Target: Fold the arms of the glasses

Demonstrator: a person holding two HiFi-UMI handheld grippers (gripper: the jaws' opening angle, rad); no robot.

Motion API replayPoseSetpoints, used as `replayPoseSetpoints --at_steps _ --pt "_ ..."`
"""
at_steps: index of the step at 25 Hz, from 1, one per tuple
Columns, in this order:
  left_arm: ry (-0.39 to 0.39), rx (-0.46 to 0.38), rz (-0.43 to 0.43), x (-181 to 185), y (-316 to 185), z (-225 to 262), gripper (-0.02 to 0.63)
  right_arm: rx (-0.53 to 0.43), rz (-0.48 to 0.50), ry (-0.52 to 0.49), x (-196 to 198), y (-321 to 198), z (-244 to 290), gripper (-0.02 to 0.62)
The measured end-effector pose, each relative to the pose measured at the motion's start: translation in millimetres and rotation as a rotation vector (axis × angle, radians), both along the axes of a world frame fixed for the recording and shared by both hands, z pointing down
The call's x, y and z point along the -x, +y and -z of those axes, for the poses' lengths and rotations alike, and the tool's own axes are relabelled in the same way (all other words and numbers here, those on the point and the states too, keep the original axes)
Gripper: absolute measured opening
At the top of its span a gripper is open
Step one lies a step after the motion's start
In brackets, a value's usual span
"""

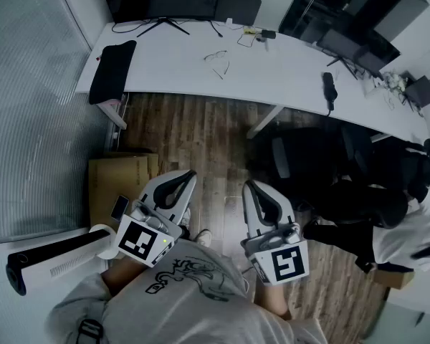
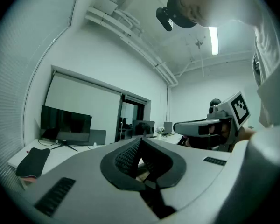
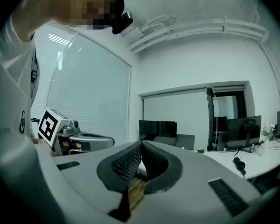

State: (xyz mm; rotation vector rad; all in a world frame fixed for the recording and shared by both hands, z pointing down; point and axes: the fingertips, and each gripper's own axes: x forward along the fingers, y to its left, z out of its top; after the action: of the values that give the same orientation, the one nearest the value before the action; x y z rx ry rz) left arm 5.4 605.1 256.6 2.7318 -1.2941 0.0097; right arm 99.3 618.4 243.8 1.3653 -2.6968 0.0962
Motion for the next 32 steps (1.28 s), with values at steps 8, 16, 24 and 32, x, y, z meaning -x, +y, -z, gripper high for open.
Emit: replayPoseSetpoints --at_steps 8,16,24,32 --pt "-0.004 -0.024 0.027 34 -15 4 0.021 -0.024 0.004 0.011 27 -17 1 0.011" --pt "0.016 -0.023 0.055 94 -38 1 0.020 -0.034 -0.003 0.029 80 -40 3 0.011" --pt "0.037 -0.008 0.048 110 -62 -6 0.021 -0.001 -0.013 0.043 94 -61 -9 0.010" --pt "0.031 -0.007 0.041 87 -96 -14 0.021 -0.016 -0.015 0.048 71 -95 -13 0.009"
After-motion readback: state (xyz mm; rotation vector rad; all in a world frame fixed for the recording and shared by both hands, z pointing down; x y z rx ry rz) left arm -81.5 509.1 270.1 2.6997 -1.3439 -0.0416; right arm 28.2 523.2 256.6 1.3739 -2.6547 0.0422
